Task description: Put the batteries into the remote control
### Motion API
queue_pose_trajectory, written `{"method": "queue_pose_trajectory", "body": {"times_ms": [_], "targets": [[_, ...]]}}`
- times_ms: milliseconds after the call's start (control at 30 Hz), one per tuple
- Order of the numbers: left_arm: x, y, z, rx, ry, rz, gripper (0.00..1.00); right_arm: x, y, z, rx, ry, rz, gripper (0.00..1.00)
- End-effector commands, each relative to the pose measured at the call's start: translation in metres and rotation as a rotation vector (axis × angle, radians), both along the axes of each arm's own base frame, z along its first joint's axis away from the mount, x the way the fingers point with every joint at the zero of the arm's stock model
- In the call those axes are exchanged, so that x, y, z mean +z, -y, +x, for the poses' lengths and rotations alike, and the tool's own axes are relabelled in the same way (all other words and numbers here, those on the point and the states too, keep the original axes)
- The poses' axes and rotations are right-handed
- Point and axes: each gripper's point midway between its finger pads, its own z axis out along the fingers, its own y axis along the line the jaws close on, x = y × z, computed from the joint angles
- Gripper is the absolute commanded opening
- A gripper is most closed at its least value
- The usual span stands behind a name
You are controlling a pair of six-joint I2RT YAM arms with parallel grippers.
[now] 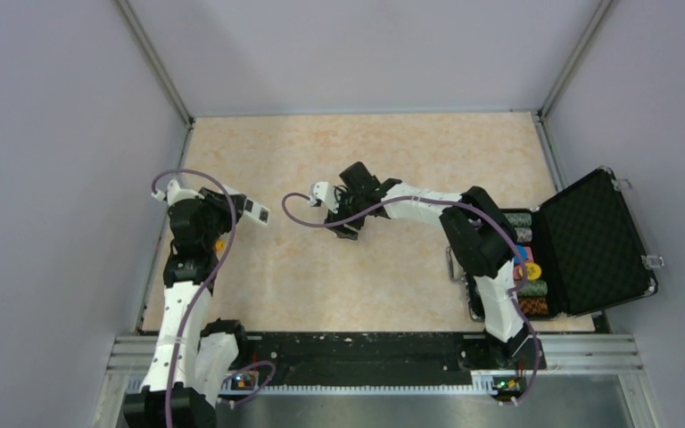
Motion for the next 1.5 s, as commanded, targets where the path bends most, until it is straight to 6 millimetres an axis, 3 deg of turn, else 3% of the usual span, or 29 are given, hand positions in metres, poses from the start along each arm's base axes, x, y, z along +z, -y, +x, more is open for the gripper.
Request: {"method": "queue_pose_trajectory", "body": {"times_ms": [0, 133, 300, 567, 833, 967, 1133, 1200, 1300, 1467], "targets": [[0.025, -0.002, 0.008, -0.004, 0.084, 0.008, 0.00, -0.031, 0.032, -0.015, -0.010, -0.065, -0.139, 0.67], [0.026, -0.001, 0.009, -0.007, 0.086, 0.000, 0.00, -0.031, 0.036, -0.010, -0.029, -0.035, -0.156, 0.58], [0.023, 0.002, 0.008, -0.018, 0.085, -0.007, 0.00, -0.015, 0.027, -0.011, -0.027, -0.019, -0.083, 0.50], [0.025, 0.021, 0.005, -0.125, 0.148, -0.036, 0.00, 0.028, 0.014, -0.015, -0.067, -0.004, 0.065, 0.46], [0.000, 0.057, -0.002, -0.322, 0.219, -0.130, 0.00, 0.082, 0.010, -0.034, -0.128, 0.017, 0.253, 0.46], [-0.009, 0.061, -0.003, -0.325, 0.242, -0.142, 0.00, 0.097, 0.013, -0.043, -0.173, 0.029, 0.311, 0.47], [-0.013, 0.063, -0.002, -0.331, 0.206, -0.135, 0.00, 0.090, 0.031, -0.009, -0.497, 0.022, 0.224, 0.54], [-0.013, 0.060, 0.000, -0.316, 0.186, -0.118, 0.00, 0.076, 0.039, 0.004, -0.613, -0.014, 0.116, 0.58], [-0.012, 0.056, 0.000, -0.299, 0.176, -0.099, 0.00, 0.061, 0.036, 0.013, -0.641, -0.040, 0.040, 0.61], [-0.010, 0.054, -0.003, -0.287, 0.166, -0.079, 0.00, 0.039, 0.040, 0.021, -0.632, -0.015, -0.038, 0.77]]}}
